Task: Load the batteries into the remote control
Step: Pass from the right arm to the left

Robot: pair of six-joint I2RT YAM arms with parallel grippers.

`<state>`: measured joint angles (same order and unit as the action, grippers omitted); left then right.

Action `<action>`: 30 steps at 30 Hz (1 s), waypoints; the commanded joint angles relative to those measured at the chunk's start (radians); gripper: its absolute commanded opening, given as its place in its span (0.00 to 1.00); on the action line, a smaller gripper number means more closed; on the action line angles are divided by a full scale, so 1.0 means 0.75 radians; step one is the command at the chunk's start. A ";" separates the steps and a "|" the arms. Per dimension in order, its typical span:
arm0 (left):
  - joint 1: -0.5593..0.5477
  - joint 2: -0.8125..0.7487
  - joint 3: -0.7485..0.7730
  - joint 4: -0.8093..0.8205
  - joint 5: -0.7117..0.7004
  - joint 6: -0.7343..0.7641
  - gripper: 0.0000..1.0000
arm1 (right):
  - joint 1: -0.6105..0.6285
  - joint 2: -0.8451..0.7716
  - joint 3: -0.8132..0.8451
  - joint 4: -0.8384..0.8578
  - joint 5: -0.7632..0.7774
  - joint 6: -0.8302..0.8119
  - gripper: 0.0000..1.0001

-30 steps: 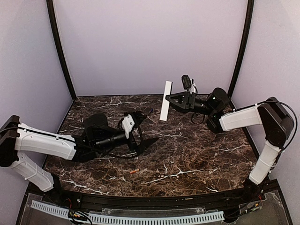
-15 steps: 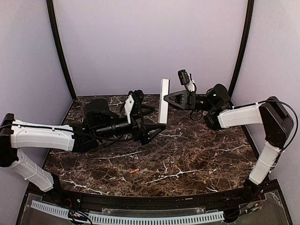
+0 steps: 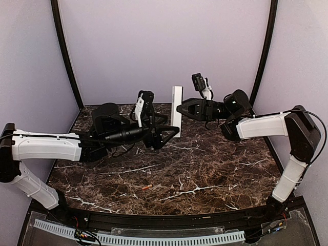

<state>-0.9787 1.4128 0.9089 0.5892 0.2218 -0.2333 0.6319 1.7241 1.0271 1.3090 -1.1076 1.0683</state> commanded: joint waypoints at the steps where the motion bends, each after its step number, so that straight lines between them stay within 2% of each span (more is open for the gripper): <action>1: 0.018 0.022 0.043 0.035 0.084 -0.083 0.90 | 0.032 -0.029 0.059 0.220 -0.029 -0.021 0.00; 7: 0.020 0.054 0.078 0.066 0.149 -0.094 0.76 | 0.044 -0.025 0.084 0.208 -0.036 -0.030 0.00; 14: 0.018 0.062 0.069 0.118 0.191 -0.061 0.51 | 0.045 -0.050 0.070 0.155 -0.036 -0.089 0.00; 22: 0.040 0.022 0.052 0.071 0.215 0.025 0.22 | 0.045 -0.108 0.041 0.032 -0.042 -0.204 0.00; 24: 0.052 0.006 0.046 0.063 0.245 0.043 0.15 | 0.045 -0.124 0.038 0.003 -0.050 -0.224 0.07; 27: 0.075 -0.018 0.048 0.000 0.322 0.097 0.09 | 0.042 -0.162 0.022 -0.100 -0.068 -0.298 0.38; 30: 0.107 -0.050 0.088 -0.142 0.405 0.184 0.06 | 0.038 -0.248 -0.013 -0.348 -0.077 -0.474 0.55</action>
<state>-0.9344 1.4433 0.9478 0.6113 0.4229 -0.2108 0.6598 1.6398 1.0431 1.2205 -1.1378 0.8379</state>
